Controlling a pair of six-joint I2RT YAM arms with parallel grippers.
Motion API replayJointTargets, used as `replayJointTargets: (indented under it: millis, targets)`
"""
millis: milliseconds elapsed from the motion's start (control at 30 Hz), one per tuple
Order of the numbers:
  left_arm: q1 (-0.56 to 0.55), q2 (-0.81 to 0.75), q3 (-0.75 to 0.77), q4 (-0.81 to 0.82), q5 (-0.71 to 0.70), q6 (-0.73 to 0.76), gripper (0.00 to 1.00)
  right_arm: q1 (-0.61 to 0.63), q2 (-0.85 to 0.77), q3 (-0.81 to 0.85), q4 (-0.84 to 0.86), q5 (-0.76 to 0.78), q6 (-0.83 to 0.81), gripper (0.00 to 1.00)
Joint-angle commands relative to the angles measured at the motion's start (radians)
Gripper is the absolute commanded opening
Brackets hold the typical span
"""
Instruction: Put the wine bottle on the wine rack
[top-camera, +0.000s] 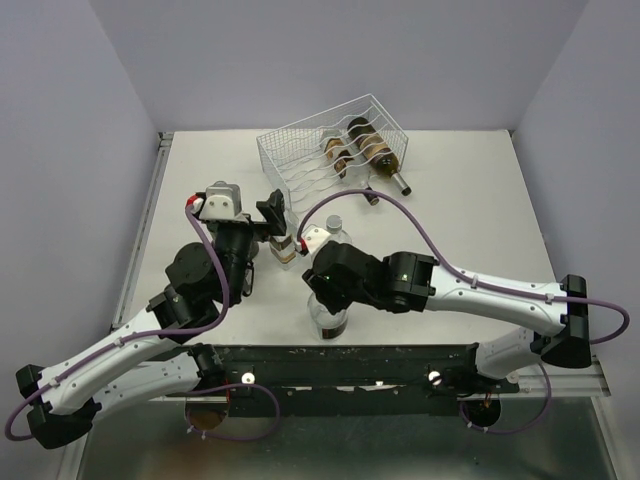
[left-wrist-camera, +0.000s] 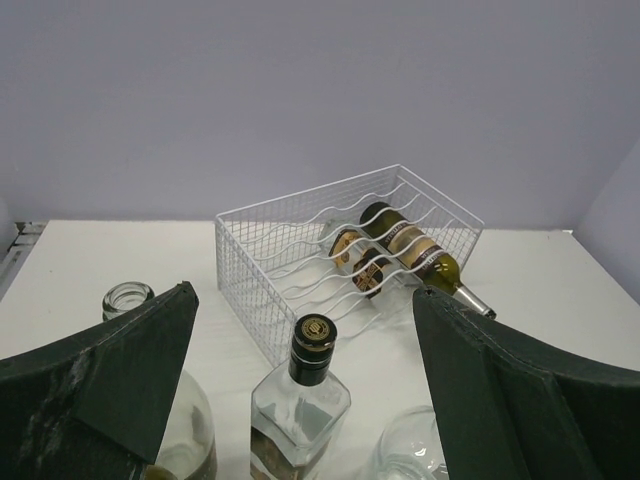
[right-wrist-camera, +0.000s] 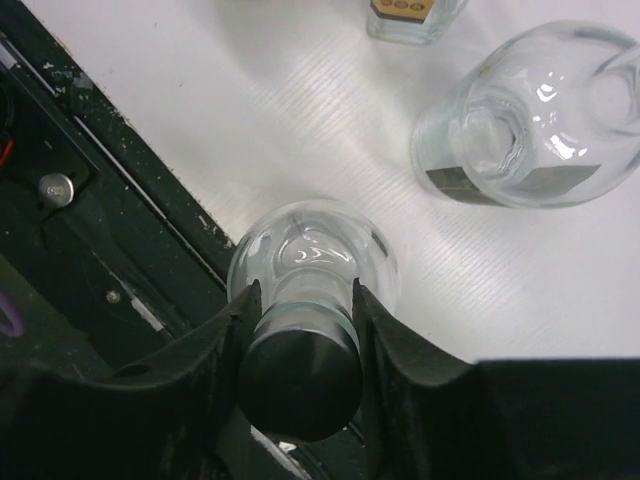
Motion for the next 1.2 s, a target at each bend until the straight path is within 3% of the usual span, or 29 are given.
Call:
replayJointTargets:
  millis: [0,167,200,400,667,867,1167]
  targets:
    - [-0.002,-0.04,-0.037,0.05,-0.074,-0.003,0.99,0.002,0.033,0.027,-0.022,0.064,0.046,0.41]
    - [-0.002,-0.059,-0.057,0.078,-0.088,0.002,0.99,-0.001,0.028,0.032,-0.054,0.118,0.078,0.11]
    - [-0.002,-0.059,-0.057,0.079,-0.088,0.002,0.99,0.001,0.025,0.033,-0.062,0.129,0.08,0.01]
    - [-0.002,-0.056,-0.061,0.076,-0.072,-0.009,0.99,-0.059,-0.03,-0.023,-0.033,0.077,0.146,0.01]
    - [-0.002,-0.042,-0.069,0.009,-0.02,-0.083,0.99,-0.313,-0.265,-0.317,0.201,-0.202,0.224,0.01]
    - [-0.002,-0.008,-0.066,-0.202,0.059,-0.239,0.99,-0.432,-0.323,-0.528,0.389,-0.448,0.266,0.01]
    - [-0.002,-0.034,-0.168,-0.493,0.182,-0.556,0.99,-0.475,-0.291,-0.741,0.58,-0.595,0.263,0.0]
